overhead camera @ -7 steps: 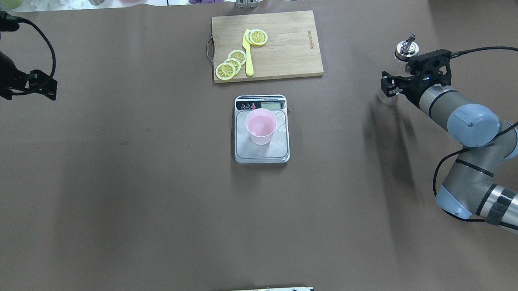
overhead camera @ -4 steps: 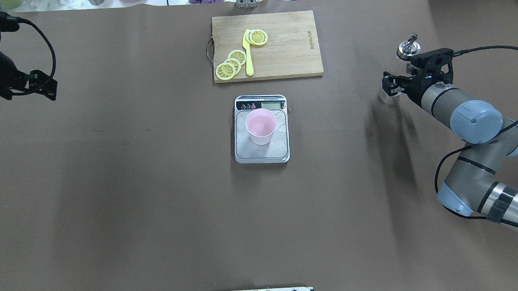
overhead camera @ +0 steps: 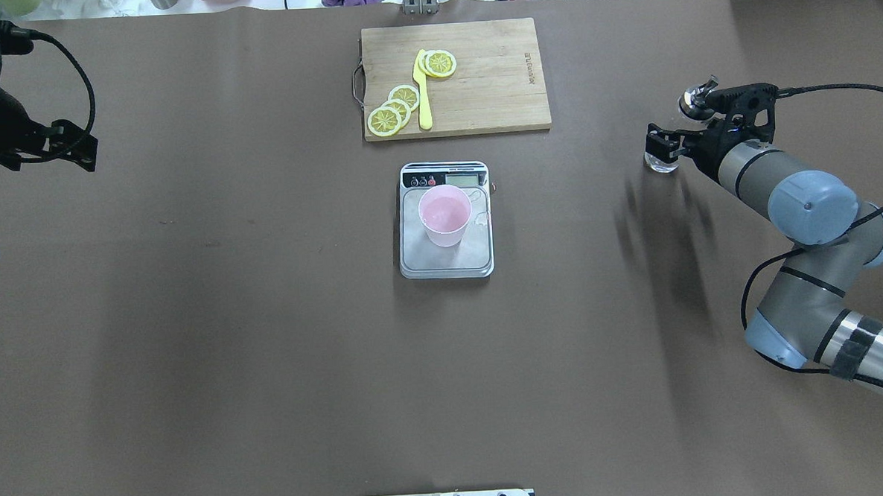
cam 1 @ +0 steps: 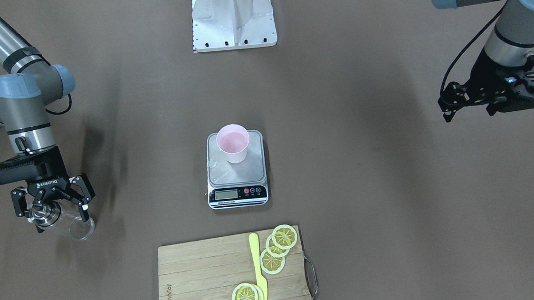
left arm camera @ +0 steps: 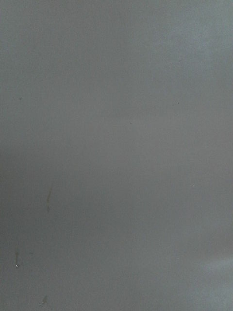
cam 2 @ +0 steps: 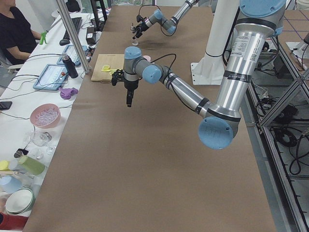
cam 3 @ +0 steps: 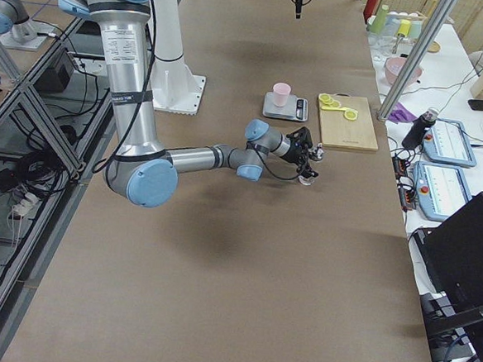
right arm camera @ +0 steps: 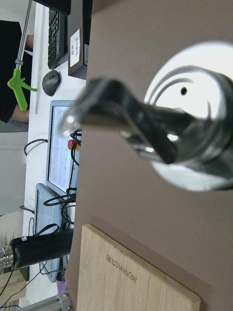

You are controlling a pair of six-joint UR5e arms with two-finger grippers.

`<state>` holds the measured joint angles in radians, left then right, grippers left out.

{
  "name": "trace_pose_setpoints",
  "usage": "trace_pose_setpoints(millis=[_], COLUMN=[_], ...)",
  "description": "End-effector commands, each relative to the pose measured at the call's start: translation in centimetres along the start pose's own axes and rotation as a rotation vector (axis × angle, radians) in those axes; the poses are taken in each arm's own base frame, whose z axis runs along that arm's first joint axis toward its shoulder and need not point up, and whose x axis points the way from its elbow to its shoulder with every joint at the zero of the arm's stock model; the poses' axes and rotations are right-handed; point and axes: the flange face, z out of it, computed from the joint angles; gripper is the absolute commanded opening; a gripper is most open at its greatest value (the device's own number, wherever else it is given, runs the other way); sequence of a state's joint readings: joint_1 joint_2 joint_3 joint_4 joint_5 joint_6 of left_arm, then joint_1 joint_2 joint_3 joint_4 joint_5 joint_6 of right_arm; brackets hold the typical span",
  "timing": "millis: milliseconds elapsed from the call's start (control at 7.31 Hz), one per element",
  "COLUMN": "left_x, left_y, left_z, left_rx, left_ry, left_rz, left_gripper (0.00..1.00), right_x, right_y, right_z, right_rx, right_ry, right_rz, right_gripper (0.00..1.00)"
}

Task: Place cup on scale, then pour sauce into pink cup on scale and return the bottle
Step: 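Set the sauce bottle down, open the right gripper and withdraw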

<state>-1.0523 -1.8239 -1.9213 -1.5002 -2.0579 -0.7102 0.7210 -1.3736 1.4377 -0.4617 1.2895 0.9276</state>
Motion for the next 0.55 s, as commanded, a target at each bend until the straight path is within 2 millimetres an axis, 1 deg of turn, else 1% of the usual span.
trace_pose_setpoints(millis=[0, 137, 410], left_x=[-0.1, -0.1, -0.2], left_y=[0.0, 0.0, 0.0], left_z=[0.1, 0.2, 0.4], left_rx=[-0.001, -0.002, -0.005], left_ry=[-0.002, -0.003, -0.006], left_rz=[-0.001, -0.002, -0.004], left_gripper=[0.99, 0.99, 0.99], right_x=[0.1, 1.4, 1.0], right_y=[-0.1, 0.8, 1.0], right_z=[-0.5, -1.7, -5.4], right_rx=[0.004, -0.004, -0.006], right_ry=[-0.004, -0.002, -0.056], right_rz=[0.02, 0.017, 0.022], right_gripper=[1.0, 1.0, 1.0])
